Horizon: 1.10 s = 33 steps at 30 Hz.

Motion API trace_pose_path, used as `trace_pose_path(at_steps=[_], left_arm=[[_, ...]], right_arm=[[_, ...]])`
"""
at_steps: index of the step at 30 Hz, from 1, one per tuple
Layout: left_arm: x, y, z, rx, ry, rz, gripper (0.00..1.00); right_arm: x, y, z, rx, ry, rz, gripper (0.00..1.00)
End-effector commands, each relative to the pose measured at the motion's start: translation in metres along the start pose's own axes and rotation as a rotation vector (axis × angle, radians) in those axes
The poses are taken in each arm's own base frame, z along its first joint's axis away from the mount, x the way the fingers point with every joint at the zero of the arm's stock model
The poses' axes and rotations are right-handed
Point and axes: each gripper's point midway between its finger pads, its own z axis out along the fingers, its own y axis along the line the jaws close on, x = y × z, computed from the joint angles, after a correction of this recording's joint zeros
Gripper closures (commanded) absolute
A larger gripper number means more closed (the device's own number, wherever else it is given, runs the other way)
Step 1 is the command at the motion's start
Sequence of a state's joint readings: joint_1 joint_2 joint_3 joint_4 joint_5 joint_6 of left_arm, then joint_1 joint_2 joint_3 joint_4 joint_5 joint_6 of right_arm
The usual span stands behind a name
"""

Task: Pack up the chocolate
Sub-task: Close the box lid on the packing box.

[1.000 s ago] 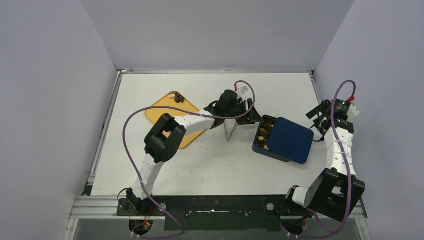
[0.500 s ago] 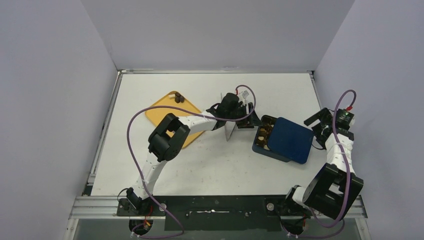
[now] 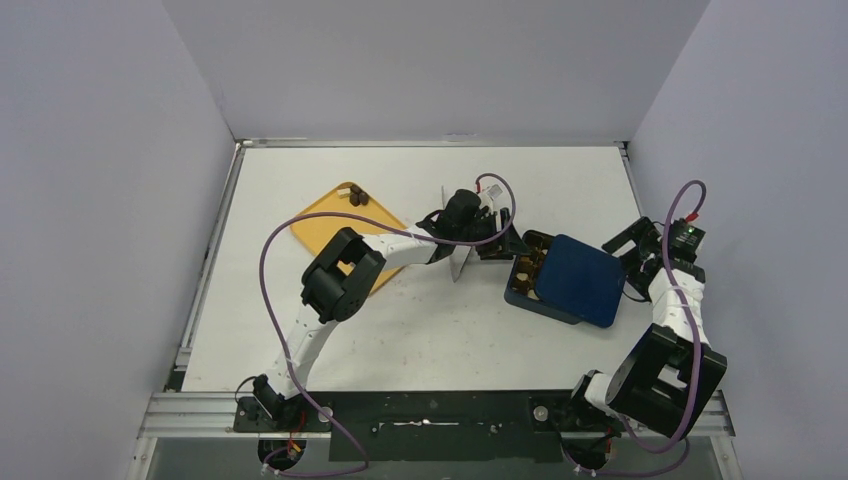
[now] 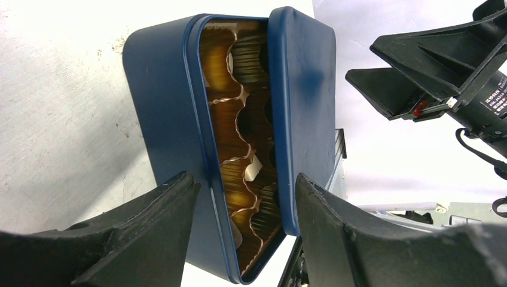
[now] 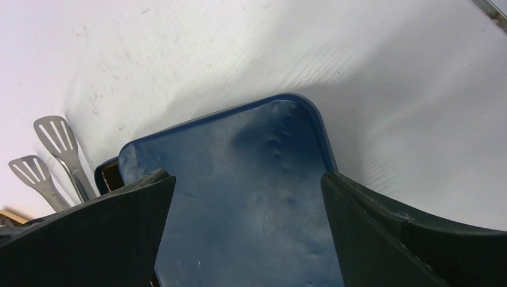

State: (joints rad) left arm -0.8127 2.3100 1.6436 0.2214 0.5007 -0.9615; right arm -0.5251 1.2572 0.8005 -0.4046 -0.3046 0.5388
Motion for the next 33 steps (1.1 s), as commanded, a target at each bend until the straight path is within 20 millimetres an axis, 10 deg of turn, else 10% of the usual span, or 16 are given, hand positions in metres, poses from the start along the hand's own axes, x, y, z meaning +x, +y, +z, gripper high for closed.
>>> trace_pose_path(at_steps=[1, 18, 27, 33], left_arm=[[-0.010, -0.023, 0.000, 0.078, -0.014, 0.041, 0.41], [-0.004, -0.023, -0.003, 0.084, -0.007, 0.041, 0.41], [-0.006, -0.026, -0.005, 0.095, -0.011, 0.040, 0.42], [-0.006, -0.024, -0.003, 0.092, -0.011, 0.041, 0.41]], right_arm=[[-0.001, 0.010, 0.003, -0.073, -0.003, -0.025, 0.02], [0.001, 0.055, -0.006, -0.152, -0.009, -0.087, 0.04], [-0.047, 0.003, -0.028, 0.112, -0.188, -0.059, 0.00], [-0.036, -0.019, -0.011, 0.175, -0.161, -0.021, 0.00]])
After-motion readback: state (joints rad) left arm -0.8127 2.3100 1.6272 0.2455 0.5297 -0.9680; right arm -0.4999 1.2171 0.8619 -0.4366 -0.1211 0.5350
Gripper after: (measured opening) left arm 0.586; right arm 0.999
